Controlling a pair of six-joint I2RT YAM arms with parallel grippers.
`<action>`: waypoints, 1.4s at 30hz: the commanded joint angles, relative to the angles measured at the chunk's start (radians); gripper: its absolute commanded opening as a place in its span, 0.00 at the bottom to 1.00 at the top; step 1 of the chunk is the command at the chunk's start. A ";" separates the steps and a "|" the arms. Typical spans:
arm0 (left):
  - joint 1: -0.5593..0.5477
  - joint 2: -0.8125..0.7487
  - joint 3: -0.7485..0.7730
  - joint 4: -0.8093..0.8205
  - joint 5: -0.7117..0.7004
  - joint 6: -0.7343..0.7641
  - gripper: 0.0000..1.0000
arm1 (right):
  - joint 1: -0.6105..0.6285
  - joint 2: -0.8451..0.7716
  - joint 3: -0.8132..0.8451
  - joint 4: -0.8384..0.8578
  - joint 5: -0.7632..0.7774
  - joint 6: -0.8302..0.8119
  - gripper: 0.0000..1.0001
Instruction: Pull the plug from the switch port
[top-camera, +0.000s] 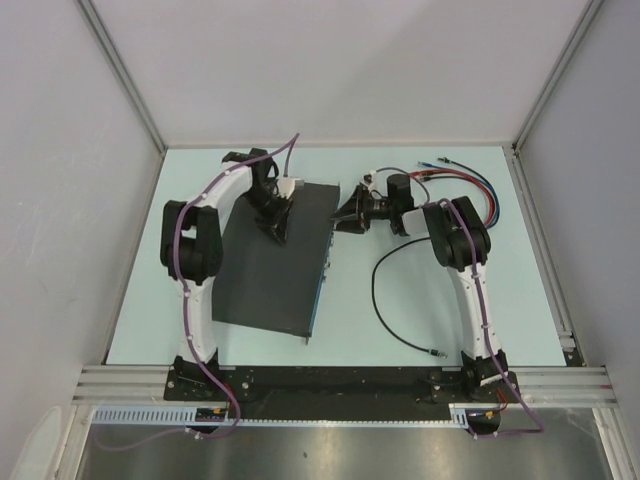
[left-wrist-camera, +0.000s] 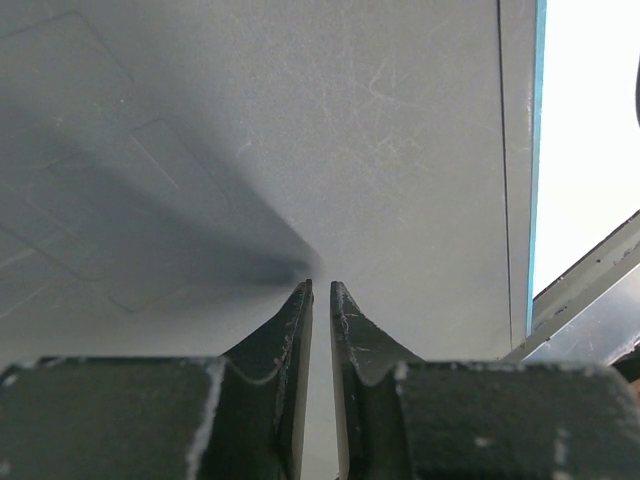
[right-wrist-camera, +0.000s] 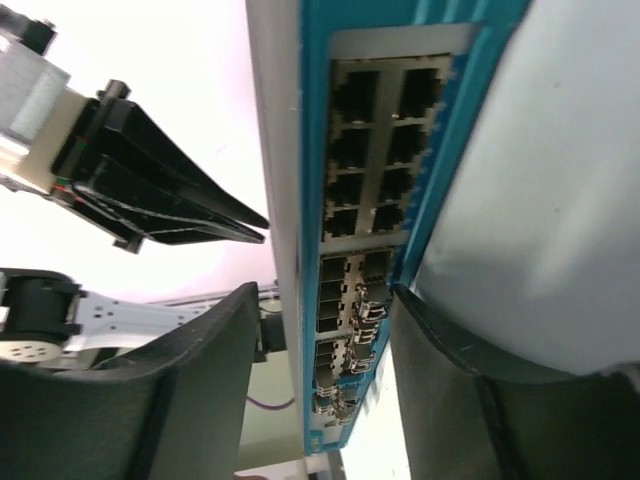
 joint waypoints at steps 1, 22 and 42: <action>0.003 0.005 0.040 -0.007 0.016 0.006 0.18 | 0.017 0.062 -0.022 0.222 -0.064 0.046 0.57; 0.009 0.022 0.066 0.007 0.013 0.010 0.17 | -0.147 -0.118 -0.118 -0.099 -0.127 -0.173 0.55; 0.009 0.010 0.060 0.004 -0.001 0.009 0.17 | -0.028 0.033 0.133 -0.531 0.085 -0.440 0.55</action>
